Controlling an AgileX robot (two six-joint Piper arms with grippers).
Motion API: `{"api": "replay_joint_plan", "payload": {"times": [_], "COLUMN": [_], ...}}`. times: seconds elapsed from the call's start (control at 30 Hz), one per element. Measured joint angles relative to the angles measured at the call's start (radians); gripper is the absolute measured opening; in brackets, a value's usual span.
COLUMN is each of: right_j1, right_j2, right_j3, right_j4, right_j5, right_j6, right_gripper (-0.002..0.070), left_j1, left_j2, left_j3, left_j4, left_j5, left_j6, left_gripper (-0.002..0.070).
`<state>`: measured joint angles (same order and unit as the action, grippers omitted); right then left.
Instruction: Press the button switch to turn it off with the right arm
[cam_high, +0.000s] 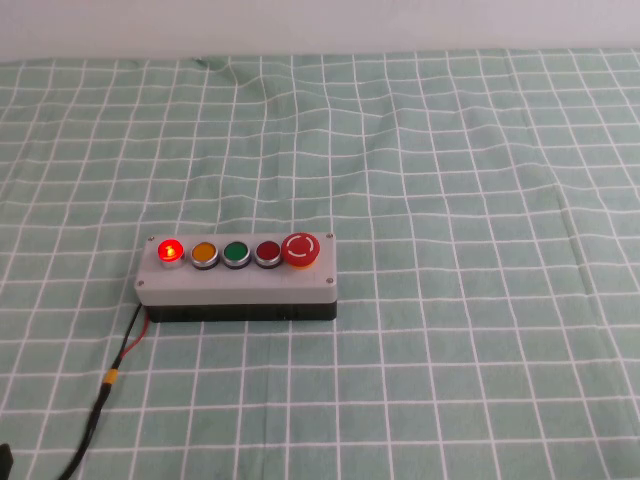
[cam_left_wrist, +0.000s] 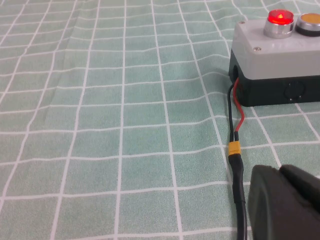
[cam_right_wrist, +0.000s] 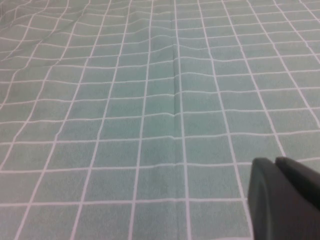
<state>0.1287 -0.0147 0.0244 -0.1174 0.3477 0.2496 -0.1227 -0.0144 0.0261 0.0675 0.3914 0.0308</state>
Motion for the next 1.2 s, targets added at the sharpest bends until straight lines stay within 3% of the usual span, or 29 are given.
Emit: {"api": "replay_joint_plan", "payload": {"times": [0.9,1.03,1.2], "right_j1": [0.000,0.000,0.000], "right_j2": [0.000,0.000,0.000], "right_j3": [0.000,0.000,0.002], "right_j4": [0.002,0.002,-0.031], "right_j5": [-0.013,-0.080,-0.299], "right_j6": [0.000,0.000,0.000], "right_gripper": [-0.0016,-0.0016,-0.0016], "left_j1": [0.000,0.000,0.000], "left_j2": [0.000,0.000,0.000], "left_j3": [0.000,0.000,0.000], "left_j4": [0.002,0.002,0.002], "left_j5": [0.000,0.000,0.000], "left_j6": [0.000,0.000,0.000], "left_gripper": [-0.0003,-0.0003,-0.0003]}}
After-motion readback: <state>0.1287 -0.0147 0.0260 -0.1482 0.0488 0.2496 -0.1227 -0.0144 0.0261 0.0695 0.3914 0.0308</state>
